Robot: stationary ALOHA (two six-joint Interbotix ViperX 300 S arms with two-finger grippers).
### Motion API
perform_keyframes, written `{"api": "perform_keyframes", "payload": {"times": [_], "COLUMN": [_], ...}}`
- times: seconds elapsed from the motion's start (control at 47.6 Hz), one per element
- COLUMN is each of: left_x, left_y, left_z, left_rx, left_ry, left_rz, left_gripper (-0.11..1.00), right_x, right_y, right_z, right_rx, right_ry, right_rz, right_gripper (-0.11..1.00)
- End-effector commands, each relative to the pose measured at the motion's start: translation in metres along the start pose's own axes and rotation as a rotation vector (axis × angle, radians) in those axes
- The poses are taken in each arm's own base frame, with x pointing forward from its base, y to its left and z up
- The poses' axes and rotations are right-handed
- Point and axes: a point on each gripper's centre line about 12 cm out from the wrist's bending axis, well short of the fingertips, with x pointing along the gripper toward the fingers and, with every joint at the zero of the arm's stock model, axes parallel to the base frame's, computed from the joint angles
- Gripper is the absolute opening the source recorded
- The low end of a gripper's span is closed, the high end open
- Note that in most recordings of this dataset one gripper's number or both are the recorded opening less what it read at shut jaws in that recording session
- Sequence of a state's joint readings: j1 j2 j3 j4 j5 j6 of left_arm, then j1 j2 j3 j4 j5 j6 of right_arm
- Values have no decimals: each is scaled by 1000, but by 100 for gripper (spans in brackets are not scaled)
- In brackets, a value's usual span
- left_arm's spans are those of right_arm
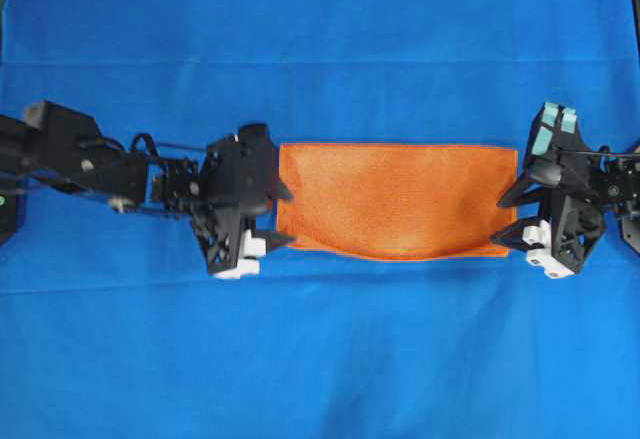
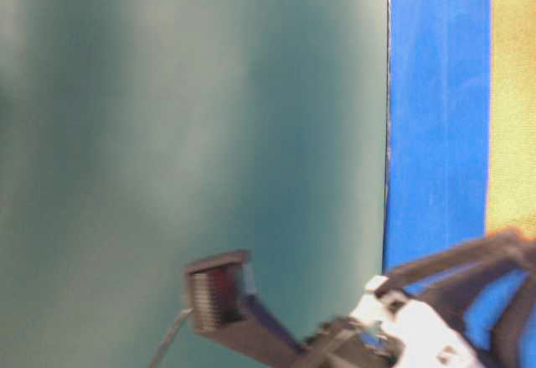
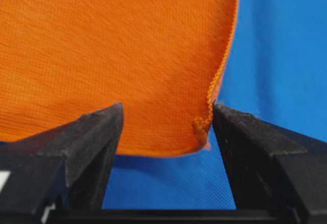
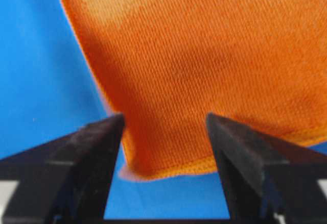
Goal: Fold the orange towel.
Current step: 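Release the corners and regrasp the folded towel's left and right ends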
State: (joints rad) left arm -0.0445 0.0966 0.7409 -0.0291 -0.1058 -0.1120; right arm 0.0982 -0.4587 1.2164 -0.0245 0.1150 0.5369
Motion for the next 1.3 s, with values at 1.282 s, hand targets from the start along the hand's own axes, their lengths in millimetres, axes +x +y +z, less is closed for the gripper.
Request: {"api": "perform_keyframes", "payload": {"times": [1.282], "left_x": [28], "left_y": [81], "left_z": [-5], "left_rx": [-5], "left_ry": [14], "left_rz": [152], "left_gripper": [67], "right_x": [12], "right_y": [-76], "right_z": [17], "right_rx": [23], "right_ry": [43], "right_rz": [-267], "right_gripper": [55]}}
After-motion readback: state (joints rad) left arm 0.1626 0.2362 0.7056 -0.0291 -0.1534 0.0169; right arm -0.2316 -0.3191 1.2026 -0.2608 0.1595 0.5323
